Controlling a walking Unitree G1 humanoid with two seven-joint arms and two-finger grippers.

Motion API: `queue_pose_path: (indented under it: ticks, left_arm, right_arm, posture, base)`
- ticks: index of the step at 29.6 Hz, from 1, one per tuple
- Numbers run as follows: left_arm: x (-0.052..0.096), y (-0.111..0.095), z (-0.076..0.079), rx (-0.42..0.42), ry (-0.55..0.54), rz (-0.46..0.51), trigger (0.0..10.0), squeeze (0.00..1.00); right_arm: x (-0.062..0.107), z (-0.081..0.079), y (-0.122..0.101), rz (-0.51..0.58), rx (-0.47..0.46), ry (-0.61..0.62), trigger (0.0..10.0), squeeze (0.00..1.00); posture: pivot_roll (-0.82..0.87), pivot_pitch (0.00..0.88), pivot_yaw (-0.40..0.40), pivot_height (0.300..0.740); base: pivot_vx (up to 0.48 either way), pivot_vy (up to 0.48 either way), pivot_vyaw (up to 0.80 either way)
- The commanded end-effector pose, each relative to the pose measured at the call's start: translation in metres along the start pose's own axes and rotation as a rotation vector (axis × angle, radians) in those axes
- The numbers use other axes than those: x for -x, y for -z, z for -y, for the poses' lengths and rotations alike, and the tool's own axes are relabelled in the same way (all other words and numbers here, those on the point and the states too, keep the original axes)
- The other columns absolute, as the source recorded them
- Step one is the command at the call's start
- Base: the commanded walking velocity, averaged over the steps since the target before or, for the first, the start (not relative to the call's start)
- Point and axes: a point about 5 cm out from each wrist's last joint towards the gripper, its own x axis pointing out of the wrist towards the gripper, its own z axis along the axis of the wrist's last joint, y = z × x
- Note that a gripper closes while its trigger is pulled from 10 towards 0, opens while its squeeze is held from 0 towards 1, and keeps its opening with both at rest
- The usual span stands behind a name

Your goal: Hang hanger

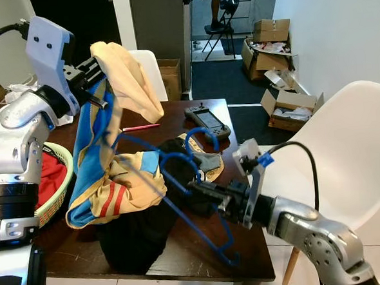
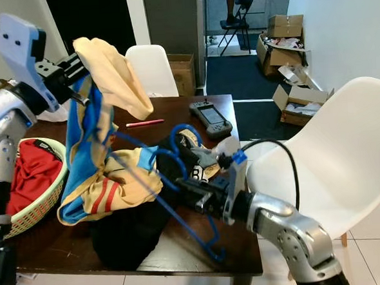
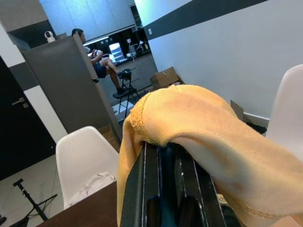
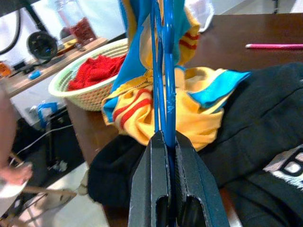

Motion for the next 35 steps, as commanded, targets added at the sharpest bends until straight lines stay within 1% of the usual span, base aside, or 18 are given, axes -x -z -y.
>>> queue_pose_path:
  ticks: [1,7,8,11,14,18,20,21,22,23,24,25,26,27,28,30,33,35]
  left_arm:
    - [0.000,0.000,0.004,0.010,0.011,0.003,10.0,0.00]
    - [0.000,0.000,0.004,0.010,0.009,0.001,10.0,0.00]
    - [0.000,-0.001,0.004,0.009,0.011,-0.001,10.0,0.00]
    - [0.000,-0.001,0.004,0.007,0.014,-0.003,10.0,0.00]
    - [0.000,0.000,0.006,-0.020,0.024,-0.016,10.0,0.00]
    - [0.000,0.001,0.008,-0.039,0.030,-0.023,10.0,0.00]
    - [0.000,0.002,0.009,-0.056,0.036,-0.029,10.0,0.00]
    - [0.000,0.001,0.010,-0.065,0.038,-0.032,10.0,0.00]
    - [0.000,0.001,0.010,-0.065,0.038,-0.032,10.0,0.00]
    - [0.001,0.001,0.009,-0.077,0.036,-0.033,10.0,0.00]
    - [0.001,0.001,0.009,-0.077,0.036,-0.033,10.0,0.00]
    - [0.001,0.000,0.007,-0.091,0.034,-0.035,10.0,0.00]
    - [0.001,0.000,0.007,-0.091,0.034,-0.035,10.0,0.00]
    - [0.001,-0.001,0.006,-0.101,0.032,-0.037,10.0,0.00]
    - [0.002,-0.001,0.006,-0.106,0.032,-0.037,10.0,0.00]
    - [0.002,-0.001,0.006,-0.106,0.032,-0.037,10.0,0.00]
    - [0.001,-0.003,0.006,-0.116,0.038,-0.036,10.0,0.00]
    - [0.001,-0.003,0.006,-0.119,0.042,-0.035,10.0,0.00]
  right_arm:
    - [0.000,0.004,0.000,-0.006,-0.007,0.032,10.0,0.00]
    - [0.003,0.010,-0.005,0.024,-0.017,0.066,10.0,0.00]
    - [0.004,0.014,-0.009,0.049,-0.026,0.084,10.0,0.00]
    - [0.006,0.015,-0.013,0.080,-0.036,0.085,10.0,0.00]
    - [0.009,0.003,-0.031,0.239,-0.095,-0.039,10.0,0.00]
    - [0.010,-0.001,-0.034,0.266,-0.106,-0.077,10.0,0.00]
    - [0.010,-0.004,-0.032,0.242,-0.097,-0.097,10.0,0.00]
    - [0.009,-0.007,-0.028,0.208,-0.085,-0.118,10.0,0.00]
    - [0.009,-0.007,-0.028,0.208,-0.085,-0.118,10.0,0.00]
    - [0.009,-0.009,-0.022,0.163,-0.070,-0.139,10.0,0.00]
    - [0.009,-0.009,-0.022,0.163,-0.070,-0.139,10.0,0.00]
    - [0.009,-0.011,-0.016,0.108,-0.052,-0.152,10.0,0.00]
    - [0.009,-0.011,-0.016,0.108,-0.052,-0.152,10.0,0.00]
    - [0.009,-0.011,-0.011,0.072,-0.041,-0.159,10.0,0.00]
    - [0.009,-0.010,-0.009,0.047,-0.039,-0.152,10.0,0.00]
    - [0.009,-0.010,-0.009,0.047,-0.039,-0.152,10.0,0.00]
    - [0.005,-0.007,-0.002,-0.033,-0.038,-0.119,10.0,0.00]
    - [0.003,-0.008,0.000,-0.055,-0.033,-0.119,10.0,0.00]
  posture:
    - [0.05,0.003,0.054,0.740]
    - [0.06,0.003,0.063,0.740]
    - [0.06,0.002,0.064,0.740]
    - [0.06,0.001,0.066,0.740]
    - [0.06,0.000,0.068,0.740]
    - [0.06,0.000,0.068,0.740]
    - [0.06,0.000,0.068,0.740]
    - [0.06,0.000,0.068,0.740]
    - [0.06,0.000,0.068,0.740]
    - [0.06,0.000,0.068,0.740]
    - [0.06,0.000,0.068,0.740]
    - [0.06,0.000,0.065,0.740]
    - [0.06,0.000,0.065,0.740]
    - [0.06,0.000,0.065,0.740]
    - [0.06,0.000,0.065,0.740]
    - [0.06,0.000,0.065,0.740]
    - [0.06,0.000,0.066,0.740]
    - [0.06,0.000,0.066,0.740]
  base:
    - [0.000,0.000,0.00]
    - [0.000,0.000,0.00]
    - [0.000,0.000,0.00]
    - [0.000,0.000,0.00]
    - [0.000,0.000,0.00]
    - [0.000,0.000,0.00]
    - [0.000,0.000,0.00]
    - [0.000,0.000,0.00]
    - [0.000,0.000,0.00]
    - [0.000,0.000,0.00]
    - [0.000,0.000,0.00]
    - [0.000,0.000,0.00]
    - [0.000,0.000,0.00]
    - [0.000,0.000,0.00]
    - [0.000,0.000,0.00]
    - [0.000,0.000,0.00]
    - [0.000,0.000,0.00]
    - [0.000,0.000,0.00]
